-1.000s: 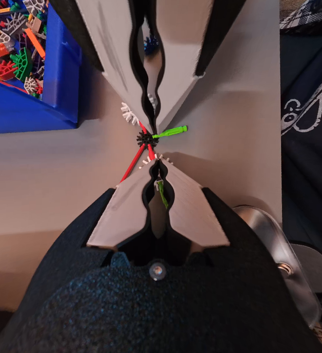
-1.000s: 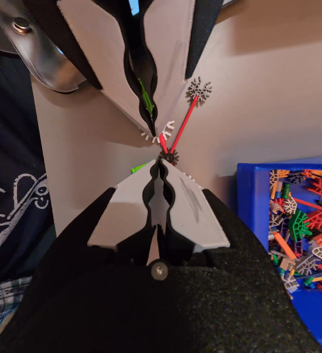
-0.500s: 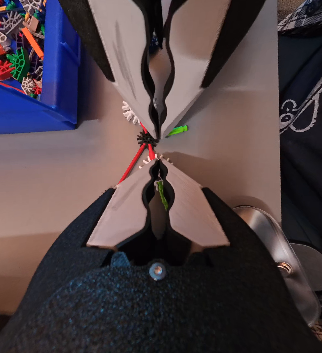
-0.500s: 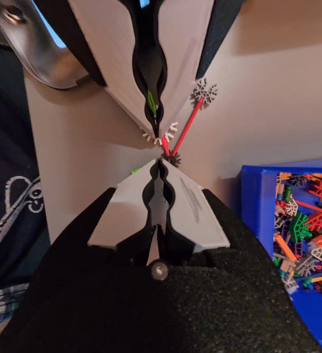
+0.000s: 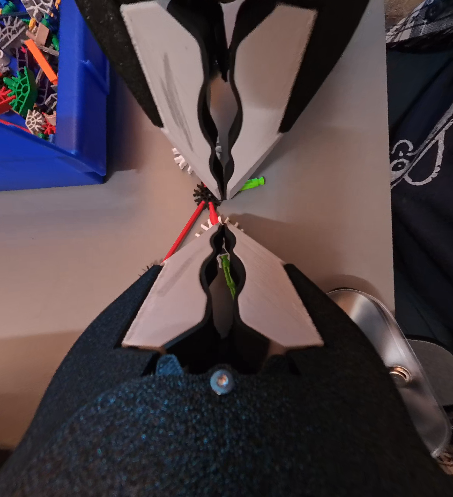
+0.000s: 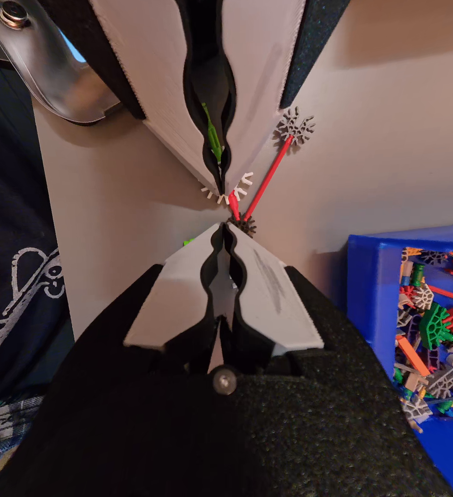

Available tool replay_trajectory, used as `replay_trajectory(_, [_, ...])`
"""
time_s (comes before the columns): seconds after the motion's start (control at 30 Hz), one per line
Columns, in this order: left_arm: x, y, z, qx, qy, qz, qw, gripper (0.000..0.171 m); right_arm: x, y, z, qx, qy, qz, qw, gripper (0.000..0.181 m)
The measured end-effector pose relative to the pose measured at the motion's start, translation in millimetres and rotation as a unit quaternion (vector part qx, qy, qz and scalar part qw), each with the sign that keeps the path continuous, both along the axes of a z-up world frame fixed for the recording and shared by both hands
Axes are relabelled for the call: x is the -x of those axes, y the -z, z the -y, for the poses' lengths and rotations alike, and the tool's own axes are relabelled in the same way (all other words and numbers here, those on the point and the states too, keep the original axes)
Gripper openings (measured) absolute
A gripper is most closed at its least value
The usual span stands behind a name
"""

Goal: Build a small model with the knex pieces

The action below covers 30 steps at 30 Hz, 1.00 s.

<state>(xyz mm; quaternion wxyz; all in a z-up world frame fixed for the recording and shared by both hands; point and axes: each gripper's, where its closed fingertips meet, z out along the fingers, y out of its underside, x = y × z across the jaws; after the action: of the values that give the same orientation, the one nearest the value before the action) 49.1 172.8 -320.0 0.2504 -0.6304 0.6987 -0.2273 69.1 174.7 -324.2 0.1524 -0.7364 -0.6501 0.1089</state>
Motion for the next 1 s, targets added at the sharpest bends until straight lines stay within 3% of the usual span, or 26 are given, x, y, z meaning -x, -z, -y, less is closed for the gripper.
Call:
replay_trajectory(0.03, [0, 0, 0, -0.004, 0.002, -0.002, 1.000, 0.000, 0, 0, 0, 0.004, 0.001, -0.004, 1.000, 0.000])
replay_trajectory(0.3, [0, 0, 0, 0.004, 0.001, -0.003, 1.000, 0.000, -9, -16, -7, 0.008, 0.032, -0.049, 0.998, 0.000])
replay_trajectory(0.9, [-3, 0, 0, 0.052, -0.005, -0.014, 0.999, 0.000, -10, 0, 9, -0.042, 0.006, -0.029, 0.999, 0.000])
replay_trajectory(1.0, [-2, -2, 0, 0.042, 0.003, -0.017, 0.999, 0.000, -9, -11, 17, -0.052, 0.022, -0.067, 0.996, 0.000])
